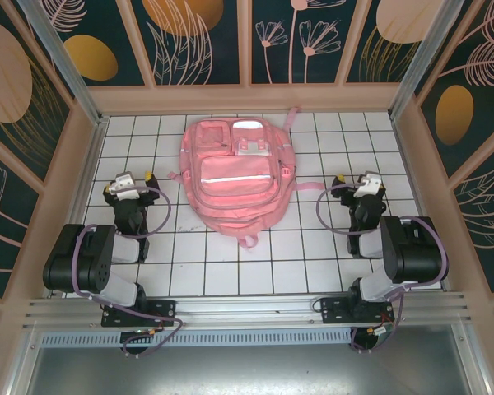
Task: Pack the student bag
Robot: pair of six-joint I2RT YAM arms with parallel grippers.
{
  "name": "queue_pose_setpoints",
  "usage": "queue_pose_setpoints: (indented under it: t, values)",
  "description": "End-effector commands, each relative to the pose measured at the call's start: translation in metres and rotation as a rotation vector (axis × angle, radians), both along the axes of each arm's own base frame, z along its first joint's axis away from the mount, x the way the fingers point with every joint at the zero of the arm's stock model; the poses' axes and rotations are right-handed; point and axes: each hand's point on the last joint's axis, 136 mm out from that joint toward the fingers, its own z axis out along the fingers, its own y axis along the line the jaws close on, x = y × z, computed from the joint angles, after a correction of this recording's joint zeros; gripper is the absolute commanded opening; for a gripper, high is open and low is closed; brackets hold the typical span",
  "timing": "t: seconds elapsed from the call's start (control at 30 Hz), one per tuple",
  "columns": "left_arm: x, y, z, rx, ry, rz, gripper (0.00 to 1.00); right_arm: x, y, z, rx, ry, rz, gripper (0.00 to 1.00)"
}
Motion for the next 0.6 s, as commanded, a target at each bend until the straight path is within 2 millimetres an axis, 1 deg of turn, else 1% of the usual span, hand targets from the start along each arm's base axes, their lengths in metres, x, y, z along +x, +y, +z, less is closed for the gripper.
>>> queue_pose_setpoints:
  t: [0.0,0.4,0.57]
  values:
    - [0.0001,0.0052,-0.0029,-0.01,0.01,0.023,0.99,0.0039,0.0027,0.0026,0.023,-0.009,0.02,0.99]
    - [0.0041,0.0036,-0.0047,-0.007,0.024,0.014,0.99,0.004,0.0027,0.0026,0.023,-0.01,0.02,0.99]
    - [0.0027,0.0033,-0.0038,-0.008,0.018,0.011,0.99,0.0031,0.0035,0.0032,0.021,-0.013,0.025,0.99]
